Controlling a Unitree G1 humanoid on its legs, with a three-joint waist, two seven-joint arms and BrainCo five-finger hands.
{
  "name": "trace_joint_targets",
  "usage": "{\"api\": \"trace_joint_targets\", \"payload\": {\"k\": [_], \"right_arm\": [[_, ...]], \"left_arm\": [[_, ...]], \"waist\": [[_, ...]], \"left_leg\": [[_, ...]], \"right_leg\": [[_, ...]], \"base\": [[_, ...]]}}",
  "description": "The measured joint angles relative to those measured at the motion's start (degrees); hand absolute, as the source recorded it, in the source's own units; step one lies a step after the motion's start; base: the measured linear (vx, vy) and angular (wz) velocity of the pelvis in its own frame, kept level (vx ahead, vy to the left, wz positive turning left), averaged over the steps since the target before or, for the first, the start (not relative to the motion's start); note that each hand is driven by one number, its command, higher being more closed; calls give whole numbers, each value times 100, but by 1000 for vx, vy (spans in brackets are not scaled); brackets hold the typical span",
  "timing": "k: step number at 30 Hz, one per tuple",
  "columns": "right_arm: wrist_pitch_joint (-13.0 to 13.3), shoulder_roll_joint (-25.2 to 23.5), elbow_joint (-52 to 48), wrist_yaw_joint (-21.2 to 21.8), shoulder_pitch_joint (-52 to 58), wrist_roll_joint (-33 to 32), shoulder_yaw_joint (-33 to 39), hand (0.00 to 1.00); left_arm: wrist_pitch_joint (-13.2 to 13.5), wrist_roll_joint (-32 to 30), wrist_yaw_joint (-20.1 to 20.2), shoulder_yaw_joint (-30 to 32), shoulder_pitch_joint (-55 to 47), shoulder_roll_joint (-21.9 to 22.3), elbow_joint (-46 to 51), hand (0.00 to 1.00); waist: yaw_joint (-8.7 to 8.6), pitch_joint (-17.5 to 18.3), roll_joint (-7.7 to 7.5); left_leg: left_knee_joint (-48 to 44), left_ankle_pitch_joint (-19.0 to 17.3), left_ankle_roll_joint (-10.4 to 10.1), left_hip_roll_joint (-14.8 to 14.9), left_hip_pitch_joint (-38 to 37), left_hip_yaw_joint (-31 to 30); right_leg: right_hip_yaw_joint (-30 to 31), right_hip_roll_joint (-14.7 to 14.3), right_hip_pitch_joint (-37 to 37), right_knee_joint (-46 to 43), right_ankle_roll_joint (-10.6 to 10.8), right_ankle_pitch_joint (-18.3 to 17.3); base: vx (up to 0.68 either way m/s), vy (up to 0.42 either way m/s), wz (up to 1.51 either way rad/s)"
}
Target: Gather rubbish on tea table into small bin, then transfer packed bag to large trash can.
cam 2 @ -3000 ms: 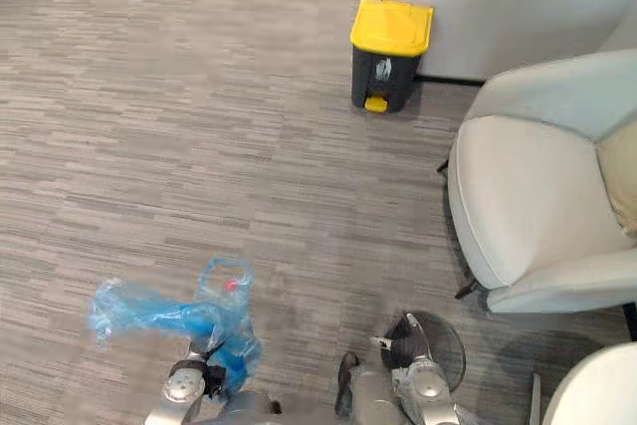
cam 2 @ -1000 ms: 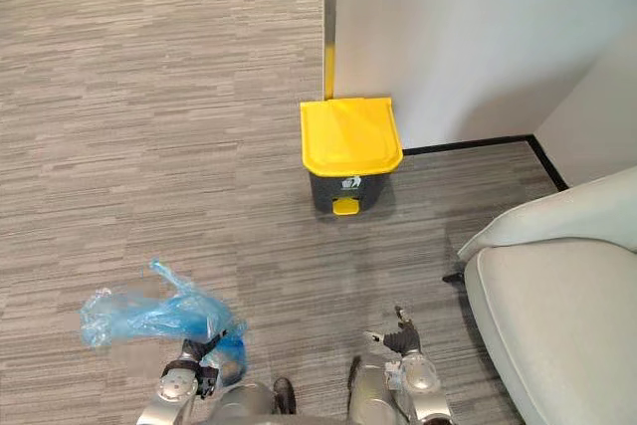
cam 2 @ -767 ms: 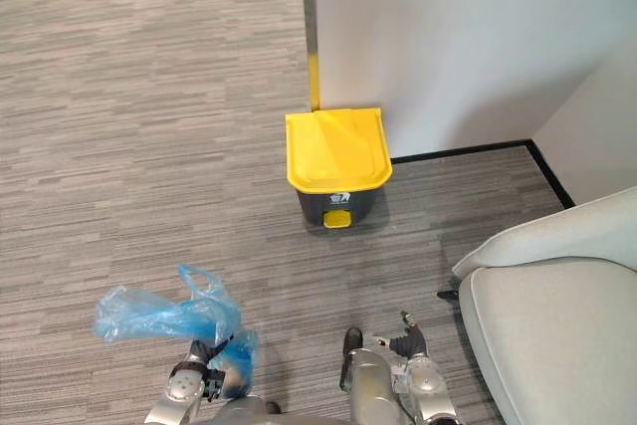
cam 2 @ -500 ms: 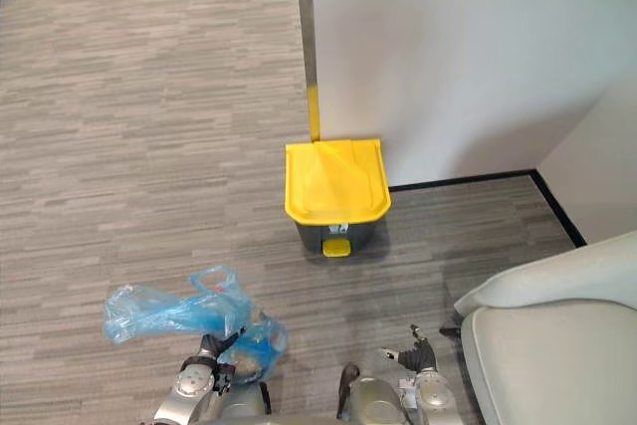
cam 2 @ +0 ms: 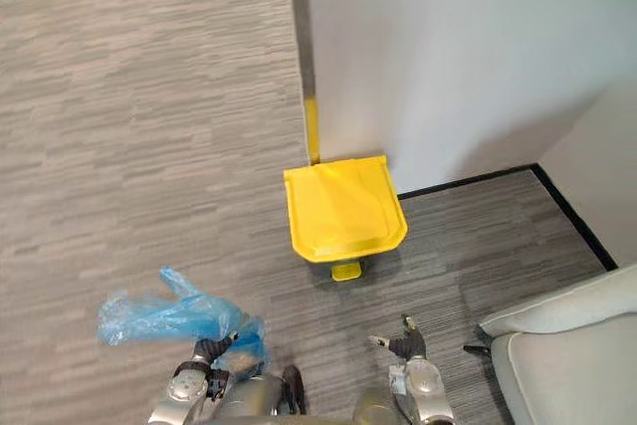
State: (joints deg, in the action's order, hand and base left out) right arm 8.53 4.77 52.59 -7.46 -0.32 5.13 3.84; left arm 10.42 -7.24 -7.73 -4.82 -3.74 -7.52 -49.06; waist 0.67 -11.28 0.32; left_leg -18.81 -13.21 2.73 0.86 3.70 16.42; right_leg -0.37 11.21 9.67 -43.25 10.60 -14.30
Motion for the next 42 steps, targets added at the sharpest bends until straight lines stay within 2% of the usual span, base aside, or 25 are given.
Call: {"api": "trace_joint_targets", "payload": {"k": [2,4,5,6,7,9,10,12,16,23,28,30,31,35,40,41,42], "right_arm": [[-7,8,97,2,1,26,-41,0],[-6,12,119,4,-37,59,-48,0],[-4,35,125,2,-36,103,-43,0],[-3,42,125,-2,0,118,-46,0],[7,85,161,-5,56,122,-43,0],[-2,207,289,-9,54,121,-39,0],[0,238,288,-8,54,122,-39,0],[0,311,289,-10,110,121,38,0],[-1,301,348,-9,212,119,87,0],[-1,202,459,-7,243,117,88,0],[-1,101,463,-5,239,116,87,0],[-1,101,463,-5,242,115,87,0],[-1,100,463,-5,242,116,84,0],[-2,84,487,-5,266,116,80,0],[-2,75,479,-7,381,116,55,0],[-3,77,479,-8,393,116,53,0],[-5,77,479,-9,418,117,53,0]], "left_arm": [[-2,5,-7,-109,47,-60,-5,100],[-3,5,-4,-110,85,-74,-9,100],[-1,5,-5,-107,91,-89,-63,100],[-7,5,-6,-104,89,-151,-153,100],[-13,1,-7,-82,98,-123,-242,100],[0,-3,-3,-62,44,54,-316,100],[8,-5,-1,-63,25,71,-323,100],[8,-9,2,-62,47,105,-335,100],[9,-9,7,-52,38,114,-342,100],[5,-9,1,-56,-6,99,-404,100],[3,-7,0,-68,-29,50,-525,100],[3,-7,-2,-73,-32,46,-533,100],[3,-7,-2,-72,-30,45,-546,100],[1,-7,-9,-77,-39,45,-588,100],[0,-1,-4,-70,-27,51,-607,100],[-1,-1,-4,-71,-25,59,-607,100],[0,0,-4,-74,-24,66,-608,100]], "waist": [[-8,5,16],[-20,-4,53],[-45,-8,63],[-62,53,-47],[-84,78,-70],[-87,143,140],[-79,164,173],[-163,226,259],[-145,275,228],[-126,345,151],[-97,389,64],[10,399,52],[11,400,51],[24,402,10],[15,427,-33],[7,425,-6],[-9,404,62]], "left_leg": [[146,-32,52,44,-304,-102],[234,-27,43,170,-399,-214],[232,-13,19,254,-453,-285],[215,3,-119,192,-516,-347],[191,-88,-278,125,-598,-449],[227,-73,-368,323,-644,-548],[295,-69,-377,342,-687,-572],[660,40,-540,449,-924,-703],[803,146,-606,477,-1005,-811],[810,411,-556,258,-954,-891],[903,420,-540,207,-899,-1018],[1016,420,-539,211,-874,-1068],[1093,419,-537,220,-875,-1104],[1323,433,-511,267,-917,-1180],[1417,405,-539,307,-918,-1127],[1471,403,-534,340,-906,-1134],[1507,403,-535,396,-886,-1125]], "right_leg": [[-488,31,320,-404,-448,-276],[-734,-176,535,-134,-642,-386],[-760,-368,652,409,-689,-377],[-730,-448,613,1473,-789,184],[-737,-417,504,1693,-936,616],[-786,-620,261,1952,-1034,685],[-791,-656,203,2046,-1038,688],[-898,-824,-65,2443,-1078,742],[-926,-915,-356,3005,-1023,1000],[-994,-791,-898,4119,-872,1637],[-1063,-821,-1058,4611,-891,1973],[-1077,-865,-1070,4815,-930,2159],[-1095,-890,-1079,4896,-934,2230],[-1188,-918,-1055,4918,-988,2308],[-1005,-936,-939,4925,-963,2272],[-990,-972,-912,4923,-898,2212],[-980,-1052,-878,4888,-984,2280]], "base": [[312,-5,13],[282,-88,14],[306,-168,33],[318,-193,41],[280,-140,32],[255,-103,1],[218,-96,-17],[146,-64,2],[55,1,5],[-23,48,9],[-80,19,9],[-146,-16,4],[-103,-20,7],[-149,-33,11],[-125,-34,-16],[-65,-84,-9],[-16,-66,-1]]}}
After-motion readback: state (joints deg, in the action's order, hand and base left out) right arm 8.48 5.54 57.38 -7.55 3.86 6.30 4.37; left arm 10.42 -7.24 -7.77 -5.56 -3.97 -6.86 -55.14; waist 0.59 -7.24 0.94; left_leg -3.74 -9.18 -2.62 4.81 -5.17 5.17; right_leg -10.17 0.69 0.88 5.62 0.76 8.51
